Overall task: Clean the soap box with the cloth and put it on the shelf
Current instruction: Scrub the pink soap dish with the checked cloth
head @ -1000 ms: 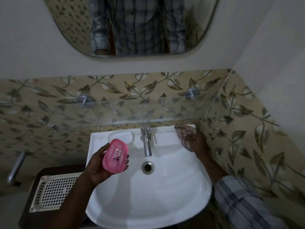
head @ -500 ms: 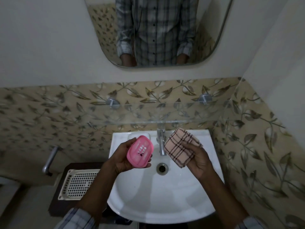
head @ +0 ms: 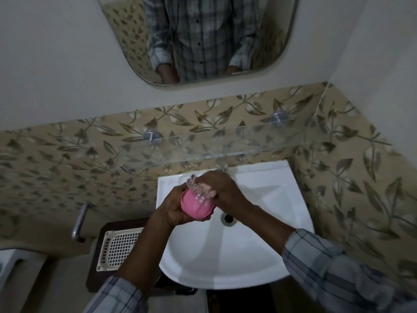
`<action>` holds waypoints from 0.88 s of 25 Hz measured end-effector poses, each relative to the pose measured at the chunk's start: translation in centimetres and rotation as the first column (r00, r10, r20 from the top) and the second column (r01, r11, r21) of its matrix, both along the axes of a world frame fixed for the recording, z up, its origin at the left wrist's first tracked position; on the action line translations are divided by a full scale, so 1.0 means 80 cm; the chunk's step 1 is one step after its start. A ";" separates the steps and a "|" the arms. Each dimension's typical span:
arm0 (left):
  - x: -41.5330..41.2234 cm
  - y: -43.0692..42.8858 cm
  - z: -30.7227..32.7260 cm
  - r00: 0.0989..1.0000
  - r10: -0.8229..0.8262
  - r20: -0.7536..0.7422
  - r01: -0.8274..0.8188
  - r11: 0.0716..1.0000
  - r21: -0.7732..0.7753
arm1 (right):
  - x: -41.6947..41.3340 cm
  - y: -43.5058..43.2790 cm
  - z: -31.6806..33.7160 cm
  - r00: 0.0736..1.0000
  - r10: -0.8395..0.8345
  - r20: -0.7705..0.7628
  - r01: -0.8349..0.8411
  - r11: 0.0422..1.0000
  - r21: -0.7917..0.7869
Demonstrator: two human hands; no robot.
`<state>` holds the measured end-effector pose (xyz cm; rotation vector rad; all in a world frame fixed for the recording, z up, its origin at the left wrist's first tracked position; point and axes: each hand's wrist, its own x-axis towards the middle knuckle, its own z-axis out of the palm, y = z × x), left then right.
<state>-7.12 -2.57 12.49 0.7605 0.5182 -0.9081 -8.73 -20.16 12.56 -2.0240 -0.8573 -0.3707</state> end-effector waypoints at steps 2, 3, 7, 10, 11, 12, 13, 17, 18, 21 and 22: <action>0.001 -0.001 -0.002 1.000 0.002 -0.021 -0.002 1.000 -0.013 | 0.008 0.001 0.007 0.993 0.119 0.021 -0.118 0.991 -0.063; 0.002 -0.001 -0.003 1.000 -0.008 -0.013 0.008 1.000 -0.009 | 0.014 -0.002 0.010 0.990 0.139 0.005 -0.138 0.988 -0.072; 0.012 -0.002 0.010 0.999 0.054 -0.002 -0.054 0.991 -0.121 | 0.014 0.007 0.010 0.993 0.114 -0.015 -0.114 0.990 -0.080; 0.011 -0.008 0.008 0.991 0.114 0.067 -0.107 0.990 -0.095 | 0.014 0.013 0.011 0.969 -0.029 -0.247 0.030 1.000 -0.002; 0.009 -0.008 0.001 0.983 0.142 0.116 -0.137 0.989 -0.053 | 0.009 0.017 0.010 0.940 -0.109 -0.324 0.111 0.994 -0.013; 0.006 -0.008 -0.005 0.973 0.167 0.160 -0.166 0.986 -0.019 | 0.001 0.024 0.010 0.933 -0.168 -0.317 0.164 0.986 -0.038; 0.004 -0.009 -0.009 0.963 0.183 0.196 -0.188 0.982 0.007 | -0.004 0.027 0.010 0.945 -0.202 -0.256 0.192 0.979 -0.064; -0.015 -0.022 -0.016 0.923 0.204 0.327 -0.235 0.970 0.058 | 0.002 0.034 0.010 0.750 -0.531 -0.395 0.474 0.848 -0.238; -0.018 -0.025 -0.018 0.911 0.191 0.365 -0.240 0.966 0.092 | 0.009 0.034 0.013 0.630 -0.602 -0.490 0.531 0.795 -0.295; -0.020 -0.027 -0.016 0.892 0.201 0.405 -0.265 0.959 0.106 | 0.014 0.041 0.023 0.582 -0.597 -0.552 0.575 0.782 -0.240; -0.016 -0.022 -0.012 0.893 0.220 0.394 -0.272 0.959 0.083 | 0.004 0.047 0.024 0.726 -0.524 -0.446 0.515 0.843 -0.151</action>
